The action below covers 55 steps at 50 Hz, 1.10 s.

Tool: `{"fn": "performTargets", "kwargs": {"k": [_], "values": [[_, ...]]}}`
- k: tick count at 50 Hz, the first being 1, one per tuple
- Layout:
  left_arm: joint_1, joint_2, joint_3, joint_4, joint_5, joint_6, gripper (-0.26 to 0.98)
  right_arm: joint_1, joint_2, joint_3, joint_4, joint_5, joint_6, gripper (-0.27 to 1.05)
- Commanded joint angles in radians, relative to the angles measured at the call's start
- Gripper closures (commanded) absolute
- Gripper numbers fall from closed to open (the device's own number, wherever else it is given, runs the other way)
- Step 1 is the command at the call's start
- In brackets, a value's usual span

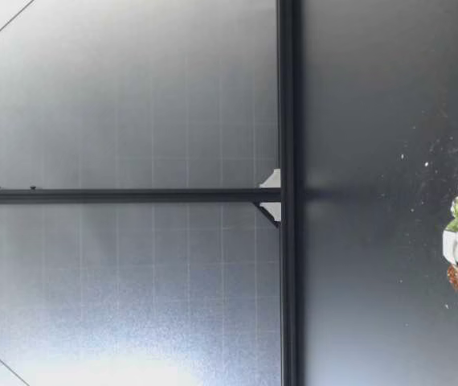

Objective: Pick up the candy and unwrap it.

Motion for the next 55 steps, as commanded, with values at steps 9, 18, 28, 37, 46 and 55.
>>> {"fn": "performTargets", "kwargs": {"k": [9, 18, 28, 37, 46, 55], "values": [[0.015, 0.014, 0.012, -0.002, -0.026, 0.011, 0.84, -0.009, 0.061, -0.058, -0.003, -0.031, -0.011, 0.90], [0.015, 0.038, 0.040, 0.000, -0.049, 0.012, 0.84, -0.066, 0.256, -0.144, -0.003, -0.020, -0.012, 0.89], [0.015, 0.074, 0.046, -0.002, -0.057, 0.014, 0.84, -0.081, 0.502, -0.255, -0.003, 0.035, -0.012, 0.89], [0.015, 0.080, 0.043, -0.002, -0.057, 0.014, 0.84, -0.083, 0.726, -0.377, -0.003, 0.152, -0.014, 0.86], [0.015, 0.075, 0.038, -0.002, -0.057, 0.015, 0.84, -0.081, 0.882, -0.491, -0.008, 0.301, -0.018, 0.70], [0.015, 0.074, 0.044, -0.002, -0.055, 0.014, 0.84, -0.081, 0.992, -0.575, -0.009, 0.396, -0.012, 0.38]]}}
